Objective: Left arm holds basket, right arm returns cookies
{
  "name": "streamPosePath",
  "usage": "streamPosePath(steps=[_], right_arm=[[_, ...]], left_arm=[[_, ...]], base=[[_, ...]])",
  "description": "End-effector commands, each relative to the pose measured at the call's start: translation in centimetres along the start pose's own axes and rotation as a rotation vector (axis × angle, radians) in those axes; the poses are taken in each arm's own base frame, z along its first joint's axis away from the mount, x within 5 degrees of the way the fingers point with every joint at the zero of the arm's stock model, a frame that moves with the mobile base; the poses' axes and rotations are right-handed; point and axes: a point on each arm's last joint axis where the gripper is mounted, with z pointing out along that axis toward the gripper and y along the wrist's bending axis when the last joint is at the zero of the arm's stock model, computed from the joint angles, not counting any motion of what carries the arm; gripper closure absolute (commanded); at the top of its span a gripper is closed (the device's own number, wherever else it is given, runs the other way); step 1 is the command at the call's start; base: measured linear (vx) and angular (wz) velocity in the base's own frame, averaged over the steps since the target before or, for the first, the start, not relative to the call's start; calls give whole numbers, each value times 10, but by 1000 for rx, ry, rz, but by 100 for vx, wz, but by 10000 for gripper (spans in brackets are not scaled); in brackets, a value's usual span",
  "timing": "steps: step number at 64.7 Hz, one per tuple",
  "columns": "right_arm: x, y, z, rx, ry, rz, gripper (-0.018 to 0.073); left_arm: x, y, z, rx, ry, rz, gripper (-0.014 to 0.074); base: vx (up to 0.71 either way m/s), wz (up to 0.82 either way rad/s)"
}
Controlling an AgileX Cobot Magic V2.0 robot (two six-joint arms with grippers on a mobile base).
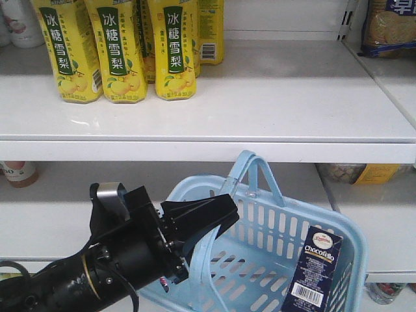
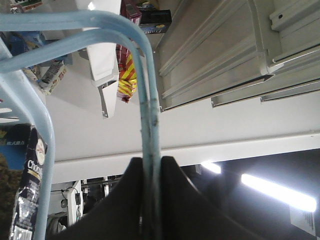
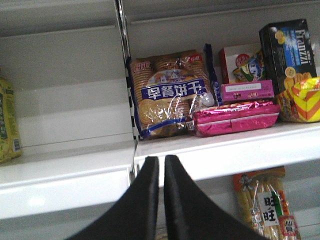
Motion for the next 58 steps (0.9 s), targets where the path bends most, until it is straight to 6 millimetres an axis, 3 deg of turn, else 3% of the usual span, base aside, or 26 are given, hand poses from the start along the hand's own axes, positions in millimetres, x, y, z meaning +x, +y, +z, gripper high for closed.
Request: streamPosePath(steps=[1,23,43,58], right_arm=[[-30,4,8,-9,-65,-48,565],[-107,16,55,-9,-29,-130,565],[-144,21,112,11,244,-131,565],[-154,23,147,31,517,-130,562]], left_arm=[[-22,-45,-3,352,-184,-21,596],[-22,-45,-3,352,-184,-21,596],[-22,-45,-3,352,-184,-21,596],[-22,-45,-3,352,-184,-21,596]], base=[[0,0],[0,0],[0,0],[0,0]])
